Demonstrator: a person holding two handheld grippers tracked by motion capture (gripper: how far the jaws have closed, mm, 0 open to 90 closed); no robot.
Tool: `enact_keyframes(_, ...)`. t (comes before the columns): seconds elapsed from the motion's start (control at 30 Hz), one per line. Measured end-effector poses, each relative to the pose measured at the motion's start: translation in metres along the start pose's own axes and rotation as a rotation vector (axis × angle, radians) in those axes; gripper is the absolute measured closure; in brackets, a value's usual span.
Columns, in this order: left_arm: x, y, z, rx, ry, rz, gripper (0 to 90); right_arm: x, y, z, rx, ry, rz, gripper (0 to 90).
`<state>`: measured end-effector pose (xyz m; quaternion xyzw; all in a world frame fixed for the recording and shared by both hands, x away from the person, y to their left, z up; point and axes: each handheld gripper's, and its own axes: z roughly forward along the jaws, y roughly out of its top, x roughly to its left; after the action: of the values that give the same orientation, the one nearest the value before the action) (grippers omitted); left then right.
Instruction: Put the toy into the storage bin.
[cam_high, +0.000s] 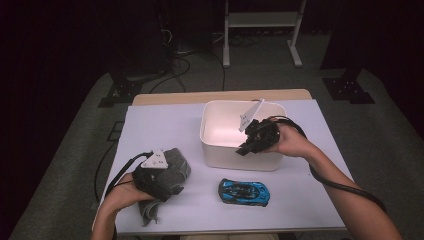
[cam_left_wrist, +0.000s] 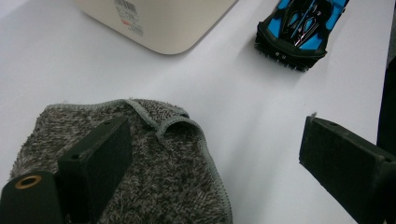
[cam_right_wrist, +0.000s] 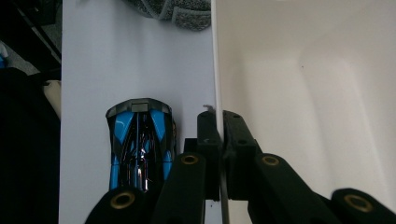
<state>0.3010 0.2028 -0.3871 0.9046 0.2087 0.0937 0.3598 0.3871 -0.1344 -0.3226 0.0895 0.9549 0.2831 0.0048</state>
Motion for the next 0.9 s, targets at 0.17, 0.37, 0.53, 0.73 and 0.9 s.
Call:
enact_keyframes(0.17,-0.0002,-0.0003,0.0,-0.001,0.004,-0.002,9.1,-0.0002,-0.0009,0.0,-0.007,-0.003,-0.006,85.4)
enact_keyframes(0.37,-0.0001,-0.0003,0.0002,0.0,0.002,-0.004,9.1,0.0015,-0.0014,-0.0006,0.0,0.008,-0.029,86.0)
enact_keyframes(0.53,0.0,-0.0002,-0.0007,-0.003,0.002,-0.005,9.1,0.0045,-0.0027,-0.0014,0.002,0.02,-0.043,85.9)
enact_keyframes(0.73,-0.0002,0.0,-0.0009,-0.009,-0.001,-0.011,9.1,0.0075,-0.0044,-0.0023,0.004,0.02,-0.043,85.7)
enact_keyframes(0.9,-0.001,0.0001,-0.0007,-0.01,-0.002,-0.008,9.1,0.007,-0.0054,-0.0035,-0.017,0.026,-0.034,77.7)
